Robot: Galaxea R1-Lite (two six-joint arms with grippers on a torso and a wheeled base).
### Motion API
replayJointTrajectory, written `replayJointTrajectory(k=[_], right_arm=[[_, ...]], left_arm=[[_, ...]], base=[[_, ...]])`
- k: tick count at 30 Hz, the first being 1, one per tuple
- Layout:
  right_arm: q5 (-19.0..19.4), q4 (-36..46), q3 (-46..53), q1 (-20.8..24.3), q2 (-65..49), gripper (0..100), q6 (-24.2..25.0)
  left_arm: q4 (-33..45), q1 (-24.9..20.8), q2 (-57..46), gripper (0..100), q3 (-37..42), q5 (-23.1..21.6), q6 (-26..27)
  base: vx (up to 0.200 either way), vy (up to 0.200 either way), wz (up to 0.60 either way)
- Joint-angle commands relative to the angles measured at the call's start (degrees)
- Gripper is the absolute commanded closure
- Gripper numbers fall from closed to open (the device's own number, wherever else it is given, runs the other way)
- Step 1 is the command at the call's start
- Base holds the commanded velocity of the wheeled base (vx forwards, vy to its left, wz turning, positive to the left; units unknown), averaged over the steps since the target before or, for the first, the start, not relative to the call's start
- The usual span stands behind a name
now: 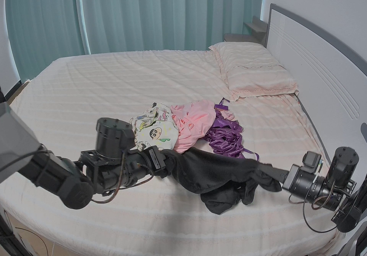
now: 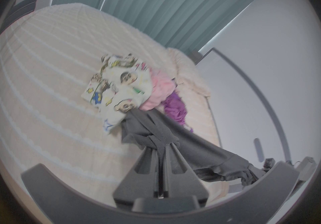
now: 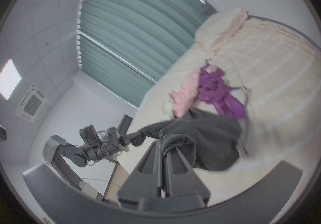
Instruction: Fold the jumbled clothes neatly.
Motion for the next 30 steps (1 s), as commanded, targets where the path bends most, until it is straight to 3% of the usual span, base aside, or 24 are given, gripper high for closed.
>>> replayJointTrajectory(k=[1,8,21,30], right_arm=[[-0.27,0.17,-12.08,2.31,-13.35,100,-1.06],[-0.01,5.88,-22.1,2.23,-21.7,100,-0.7],[-0.09,8.25,-15.16,1.43,-14.23,100,-0.7],[0.26,8.17,-10.5,2.05,-12.3,100,-0.62]], left_arm=[[-4.08,-0.39,-15.09,100,3.84,-0.71,-0.25],[-4.25,-3.56,-21.86,100,3.58,-0.45,-0.07],[-4.34,-3.82,-23.53,100,9.56,2.01,-0.25],[-12.78,-4.08,-20.01,100,17.2,1.04,-3.15]], base=[[0.0,0.0,0.0],[0.0,0.0,0.0],[0.0,0.0,0.0],[0.0,0.0,0.0]])
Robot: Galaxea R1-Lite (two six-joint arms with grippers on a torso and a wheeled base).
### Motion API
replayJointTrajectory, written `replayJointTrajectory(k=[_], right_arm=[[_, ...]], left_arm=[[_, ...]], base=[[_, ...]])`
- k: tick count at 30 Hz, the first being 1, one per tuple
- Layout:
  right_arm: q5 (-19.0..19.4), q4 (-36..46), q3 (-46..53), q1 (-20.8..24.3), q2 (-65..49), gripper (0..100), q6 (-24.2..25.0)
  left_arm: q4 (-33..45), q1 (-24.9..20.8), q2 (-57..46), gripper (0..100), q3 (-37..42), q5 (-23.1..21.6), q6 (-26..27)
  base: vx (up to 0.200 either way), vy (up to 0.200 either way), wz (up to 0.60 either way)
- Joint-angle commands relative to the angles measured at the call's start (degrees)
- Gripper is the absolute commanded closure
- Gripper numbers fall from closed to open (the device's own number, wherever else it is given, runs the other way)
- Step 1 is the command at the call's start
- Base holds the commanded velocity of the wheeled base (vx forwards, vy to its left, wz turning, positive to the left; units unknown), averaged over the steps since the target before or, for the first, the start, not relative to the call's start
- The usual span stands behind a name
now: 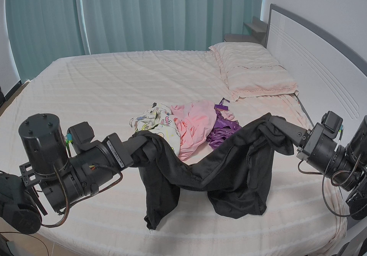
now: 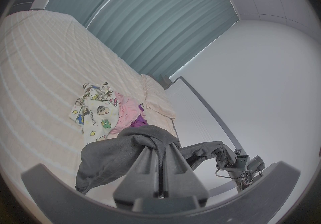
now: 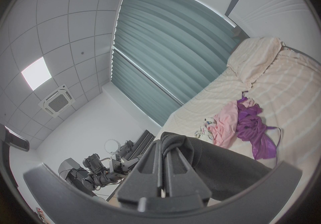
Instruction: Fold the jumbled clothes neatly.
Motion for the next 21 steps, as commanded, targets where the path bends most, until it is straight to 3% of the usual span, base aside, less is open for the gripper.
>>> replayJointTrajectory(k=[1,5,11,15,21], right_arm=[[0.12,-0.04,1.97,0.39,1.72,100,0.04],[-0.05,-0.13,2.59,-1.98,2.34,100,0.04],[0.12,0.05,3.12,-1.81,2.52,100,0.13],[-0.23,0.31,3.38,-1.72,3.22,100,0.13],[-0.4,0.31,3.56,-0.31,3.22,100,0.13]], left_arm=[[-1.29,-0.12,2.38,100,2.91,-0.31,-0.47],[-5.86,0.05,4.23,100,6.78,-0.31,-1.17],[-8.59,-0.03,4.23,100,8.45,-0.22,-2.23],[-8.59,0.14,4.4,100,8.54,-0.66,-5.92],[-8.5,-0.03,4.58,100,8.63,-0.66,-6.36]], base=[[0.0,0.0,0.0],[0.0,0.0,0.0],[0.0,0.0,0.0],[-0.2,0.0,0.0],[-0.2,0.0,0.0]])
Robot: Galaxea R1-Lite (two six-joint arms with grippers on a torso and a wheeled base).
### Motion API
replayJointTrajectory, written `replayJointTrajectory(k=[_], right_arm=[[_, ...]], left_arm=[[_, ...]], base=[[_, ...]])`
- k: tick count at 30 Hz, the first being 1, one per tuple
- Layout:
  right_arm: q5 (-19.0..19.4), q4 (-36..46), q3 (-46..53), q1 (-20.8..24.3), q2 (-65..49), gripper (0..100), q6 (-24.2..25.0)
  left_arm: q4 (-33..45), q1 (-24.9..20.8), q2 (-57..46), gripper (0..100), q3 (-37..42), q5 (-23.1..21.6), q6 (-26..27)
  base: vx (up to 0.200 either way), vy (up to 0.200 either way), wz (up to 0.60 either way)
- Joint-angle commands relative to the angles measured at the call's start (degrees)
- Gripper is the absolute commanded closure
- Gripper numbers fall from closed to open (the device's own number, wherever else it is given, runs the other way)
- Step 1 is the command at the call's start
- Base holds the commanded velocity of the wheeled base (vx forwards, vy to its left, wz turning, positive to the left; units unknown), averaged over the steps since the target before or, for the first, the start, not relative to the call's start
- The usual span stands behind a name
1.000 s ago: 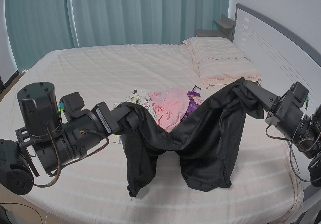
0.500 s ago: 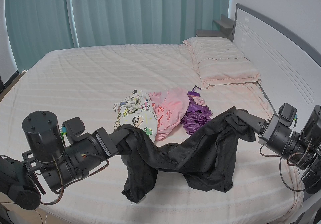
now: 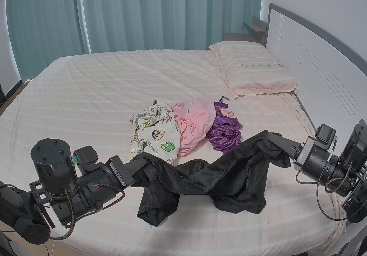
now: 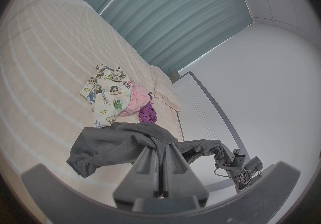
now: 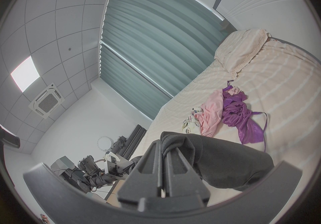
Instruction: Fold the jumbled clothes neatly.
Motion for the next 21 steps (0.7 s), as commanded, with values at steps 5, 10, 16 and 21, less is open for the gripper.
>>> replayJointTrajectory(k=[5,10,16,21], right_arm=[[-0.14,-0.19,0.07,1.04,0.27,100,0.01],[-0.14,-0.01,0.33,1.04,0.44,100,0.01],[-0.14,0.08,0.33,1.13,0.44,100,0.01],[-0.14,0.08,0.42,1.13,0.44,100,0.01]], left_arm=[[0.02,-0.03,0.45,100,0.15,-0.17,-0.09],[-0.15,-0.03,0.45,100,-0.29,0.19,-0.09],[-0.07,-0.03,-0.17,100,0.06,-0.08,-0.18],[-0.15,-0.03,-0.17,100,0.06,0.01,-0.09]], base=[[-0.2,0.0,0.0],[0.0,0.0,0.0],[0.0,0.0,0.0],[0.0,0.0,0.0]])
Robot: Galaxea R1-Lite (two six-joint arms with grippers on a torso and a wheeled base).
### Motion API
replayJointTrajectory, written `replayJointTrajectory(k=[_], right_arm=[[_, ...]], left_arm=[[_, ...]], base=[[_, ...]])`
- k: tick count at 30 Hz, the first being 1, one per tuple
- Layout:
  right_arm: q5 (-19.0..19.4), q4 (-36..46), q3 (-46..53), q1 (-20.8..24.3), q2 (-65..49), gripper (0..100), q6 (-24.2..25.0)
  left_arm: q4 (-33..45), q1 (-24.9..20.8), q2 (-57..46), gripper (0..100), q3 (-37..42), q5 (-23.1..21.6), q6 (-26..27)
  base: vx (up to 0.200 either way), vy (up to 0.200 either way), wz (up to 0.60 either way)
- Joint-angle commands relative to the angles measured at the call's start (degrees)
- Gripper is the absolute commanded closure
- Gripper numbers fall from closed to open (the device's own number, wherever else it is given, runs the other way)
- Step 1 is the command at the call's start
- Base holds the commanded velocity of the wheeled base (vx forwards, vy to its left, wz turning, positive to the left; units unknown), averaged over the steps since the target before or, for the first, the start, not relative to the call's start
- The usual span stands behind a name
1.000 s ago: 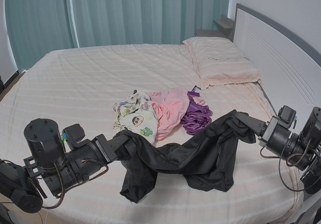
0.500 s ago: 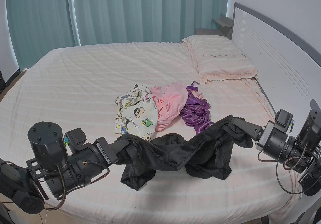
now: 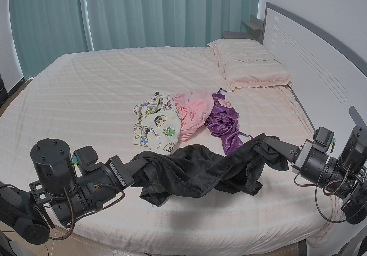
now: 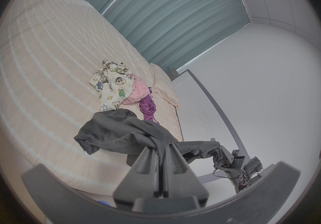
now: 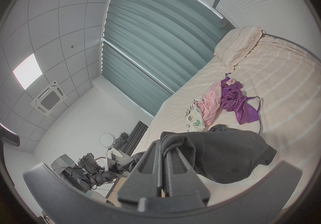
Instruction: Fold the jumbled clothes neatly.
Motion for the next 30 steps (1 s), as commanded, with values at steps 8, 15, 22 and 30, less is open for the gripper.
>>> replayJointTrajectory(k=[8,15,22,30], right_arm=[[-0.05,-0.1,0.04,-0.06,0.77,100,0.01],[-0.05,-0.1,0.04,-0.06,0.77,100,0.01],[-0.05,-0.36,-0.04,0.03,0.41,100,0.01],[-0.14,-0.71,-0.13,0.12,-0.2,100,-0.17]], left_arm=[[-0.04,0.08,0.08,100,-0.26,0.08,-1.06],[-0.04,0.08,-0.1,100,-0.17,0.0,-1.24],[-0.13,0.08,-0.18,100,-0.26,0.0,-1.24],[-0.13,0.08,-1.24,100,-0.34,0.0,-1.15]], base=[[0.0,0.0,0.0],[0.0,0.2,0.0],[0.0,0.2,0.0],[0.0,0.2,0.0]])
